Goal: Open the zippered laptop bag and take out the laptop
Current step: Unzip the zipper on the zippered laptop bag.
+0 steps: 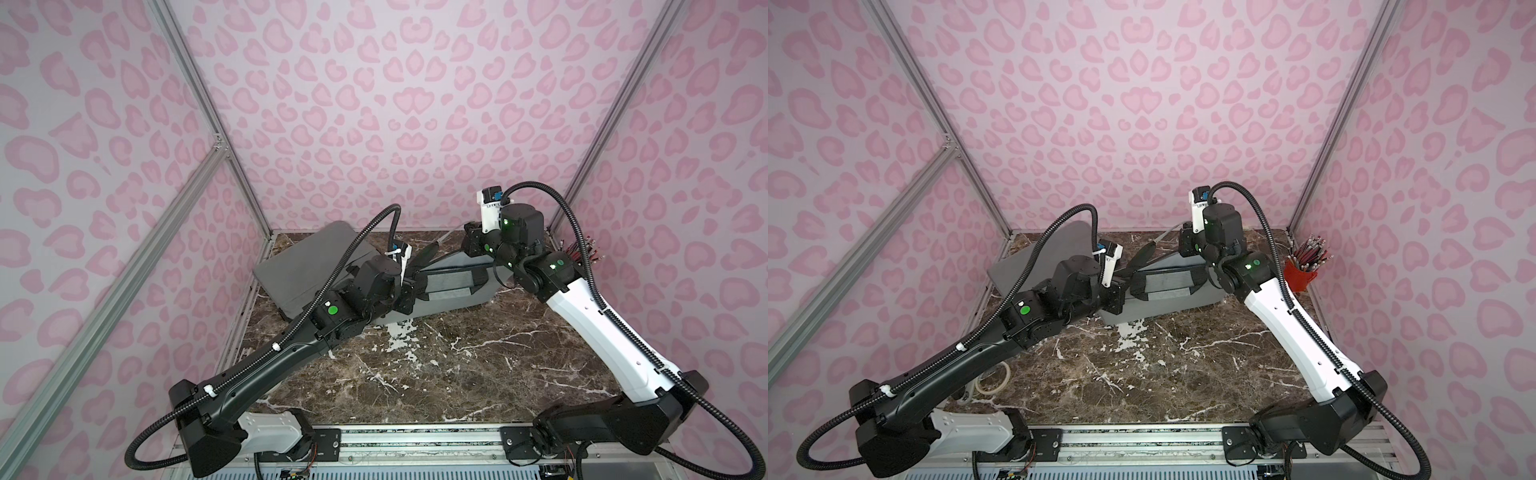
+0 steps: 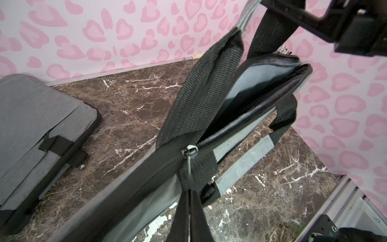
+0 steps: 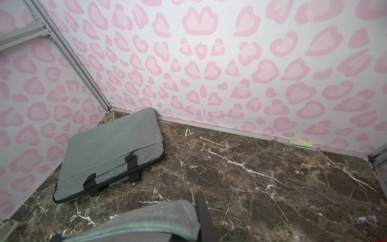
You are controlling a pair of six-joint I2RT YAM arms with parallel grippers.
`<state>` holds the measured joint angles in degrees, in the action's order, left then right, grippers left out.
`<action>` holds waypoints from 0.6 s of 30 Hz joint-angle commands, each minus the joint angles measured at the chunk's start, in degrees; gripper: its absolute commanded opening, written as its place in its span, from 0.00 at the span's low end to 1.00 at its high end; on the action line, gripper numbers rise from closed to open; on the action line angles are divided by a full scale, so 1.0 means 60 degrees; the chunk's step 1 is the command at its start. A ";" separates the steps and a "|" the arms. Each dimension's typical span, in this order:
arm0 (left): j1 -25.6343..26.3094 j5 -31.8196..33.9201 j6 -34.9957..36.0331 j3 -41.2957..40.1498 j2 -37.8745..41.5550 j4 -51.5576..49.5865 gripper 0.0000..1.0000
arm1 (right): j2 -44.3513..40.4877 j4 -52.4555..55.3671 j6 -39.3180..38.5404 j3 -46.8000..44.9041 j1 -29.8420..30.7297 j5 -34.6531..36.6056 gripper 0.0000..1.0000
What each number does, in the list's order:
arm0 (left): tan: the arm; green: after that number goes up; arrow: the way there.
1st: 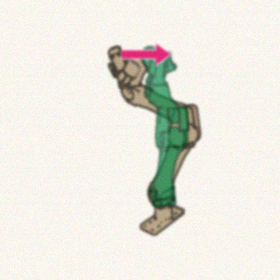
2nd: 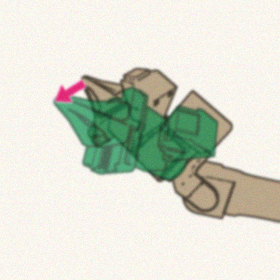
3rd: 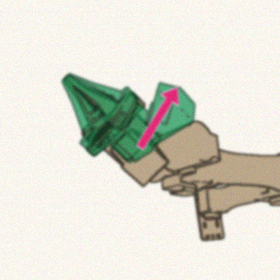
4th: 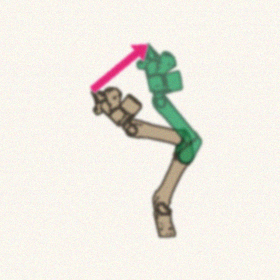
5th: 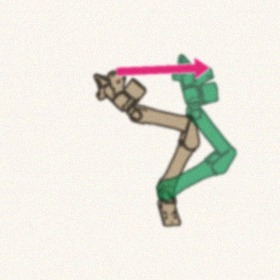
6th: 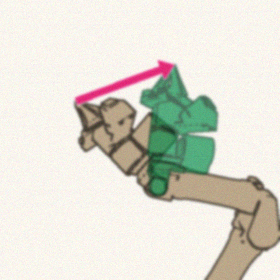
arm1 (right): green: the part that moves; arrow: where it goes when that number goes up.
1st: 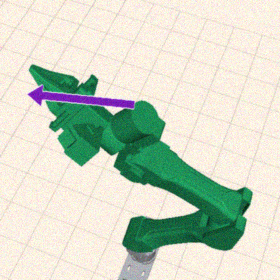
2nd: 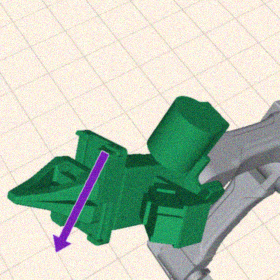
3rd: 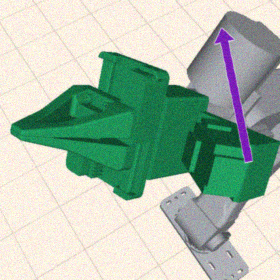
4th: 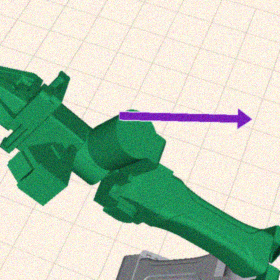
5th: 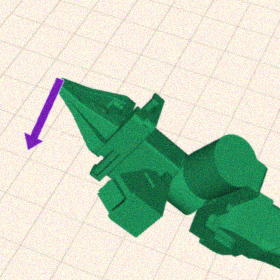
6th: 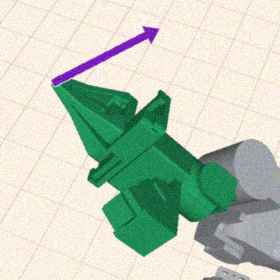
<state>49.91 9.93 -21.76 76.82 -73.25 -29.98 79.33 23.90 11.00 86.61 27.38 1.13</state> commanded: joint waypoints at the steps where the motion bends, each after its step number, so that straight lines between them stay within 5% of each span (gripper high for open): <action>1: -0.0156 -0.0456 0.0049 0.0064 0.0158 -0.0195 0.00 | -0.0261 -0.1422 0.0339 -0.0283 -0.0196 0.0231 0.00; 18: -0.0914 -0.0121 0.0283 -0.0231 0.1212 -0.1065 0.00 | -0.0655 -0.1815 0.0656 -0.0914 -0.0860 -0.0125 0.00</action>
<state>45.08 6.92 -20.91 75.48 -67.07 -34.24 75.70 20.40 13.63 81.21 22.68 -1.30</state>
